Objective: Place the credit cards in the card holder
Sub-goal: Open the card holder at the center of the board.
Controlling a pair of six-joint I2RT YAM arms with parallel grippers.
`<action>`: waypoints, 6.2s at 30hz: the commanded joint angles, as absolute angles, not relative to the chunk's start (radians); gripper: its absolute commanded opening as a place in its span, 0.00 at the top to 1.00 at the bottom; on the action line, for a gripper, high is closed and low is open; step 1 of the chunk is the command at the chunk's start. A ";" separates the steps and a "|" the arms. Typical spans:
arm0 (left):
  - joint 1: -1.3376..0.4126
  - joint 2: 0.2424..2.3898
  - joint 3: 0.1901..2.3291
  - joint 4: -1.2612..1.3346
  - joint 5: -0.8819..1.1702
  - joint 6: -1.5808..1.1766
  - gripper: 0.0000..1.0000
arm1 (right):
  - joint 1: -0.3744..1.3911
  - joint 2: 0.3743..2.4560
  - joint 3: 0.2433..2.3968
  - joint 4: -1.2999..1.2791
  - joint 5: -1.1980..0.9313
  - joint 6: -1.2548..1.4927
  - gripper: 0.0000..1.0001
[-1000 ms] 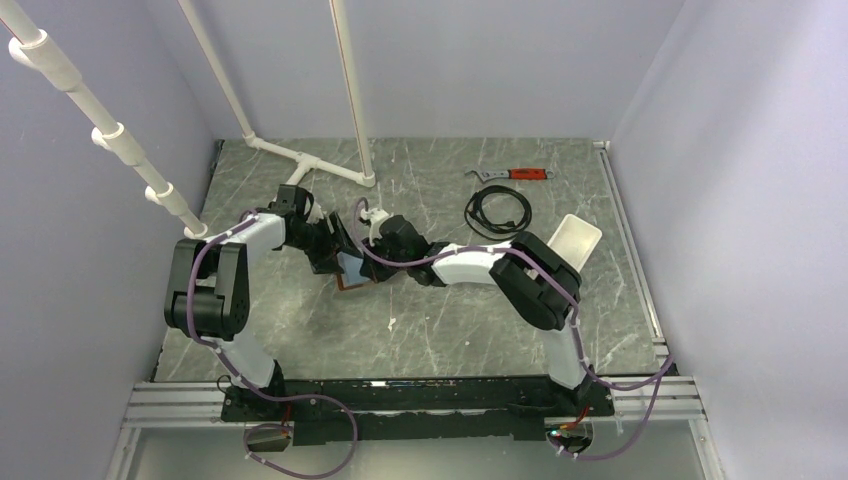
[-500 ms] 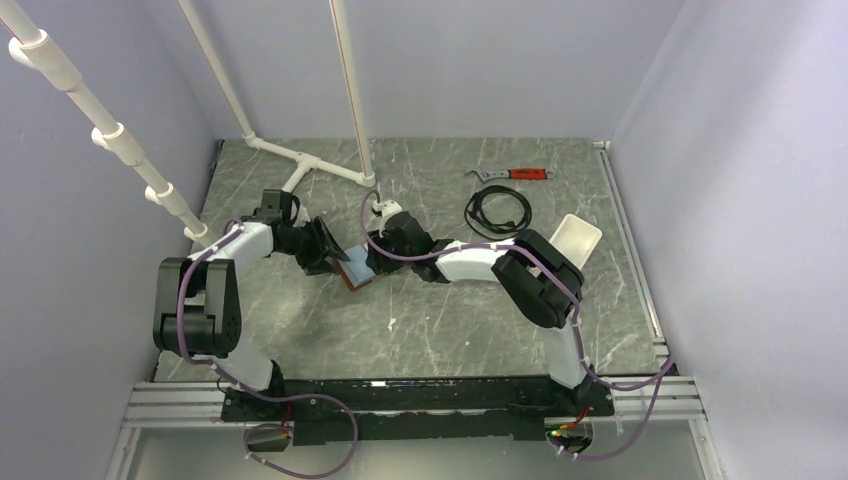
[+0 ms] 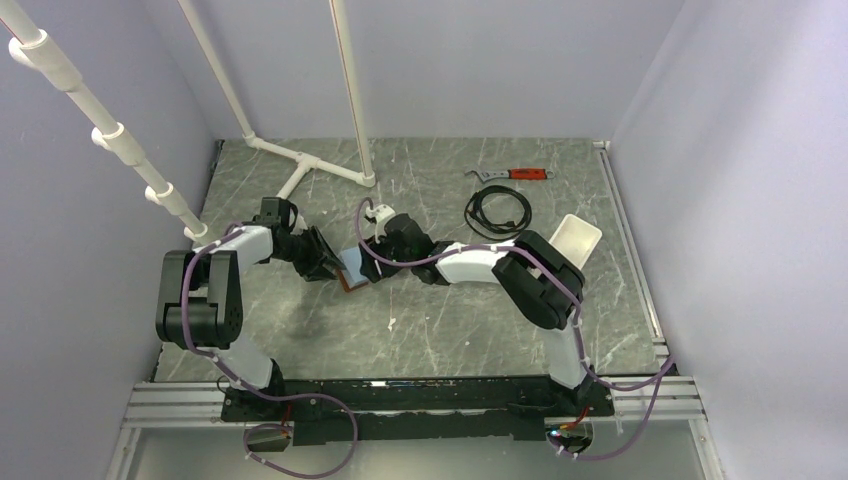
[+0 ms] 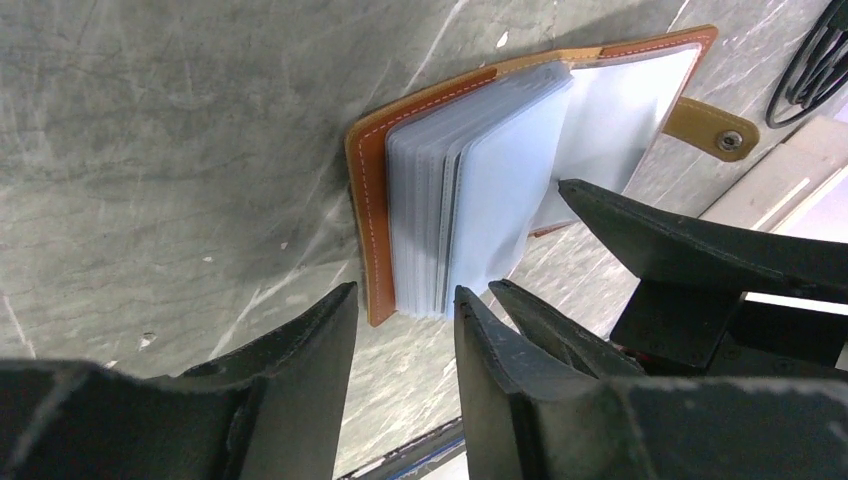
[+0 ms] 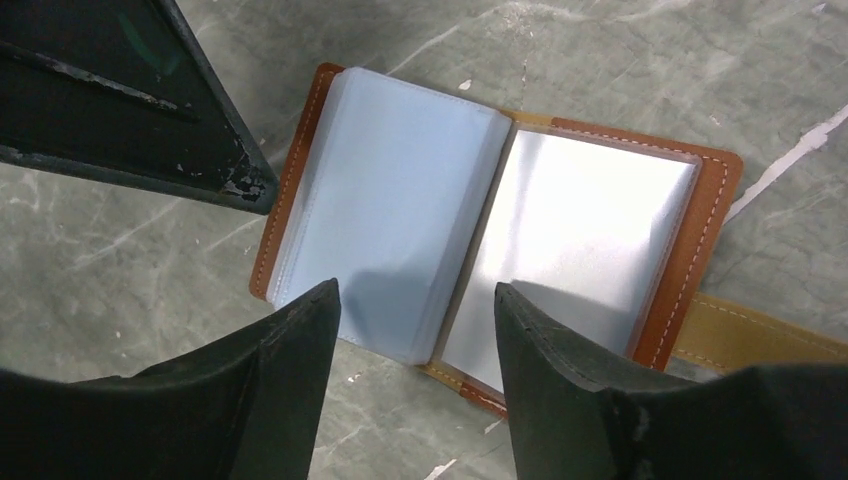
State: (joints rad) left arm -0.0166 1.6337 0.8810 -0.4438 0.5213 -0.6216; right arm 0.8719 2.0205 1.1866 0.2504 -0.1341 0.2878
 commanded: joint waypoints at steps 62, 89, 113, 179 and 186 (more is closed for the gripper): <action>-0.092 1.753 1.038 -0.258 0.701 -0.744 0.55 | 0.736 2.089 1.113 0.580 -0.525 0.571 0.64; -0.205 1.765 1.146 -0.396 0.546 -0.688 0.38 | 0.655 1.897 1.073 0.306 -0.475 0.464 0.39; -0.292 1.738 1.179 -0.441 0.389 -0.731 0.42 | 0.655 1.908 1.065 0.367 -0.564 0.482 0.81; -0.281 1.729 1.154 -0.525 0.322 -0.627 0.41 | 0.706 1.839 1.055 0.181 -0.291 0.284 0.27; -0.279 1.720 1.149 -0.523 0.329 -0.629 0.41 | 0.710 1.885 1.100 0.193 -0.282 0.290 0.28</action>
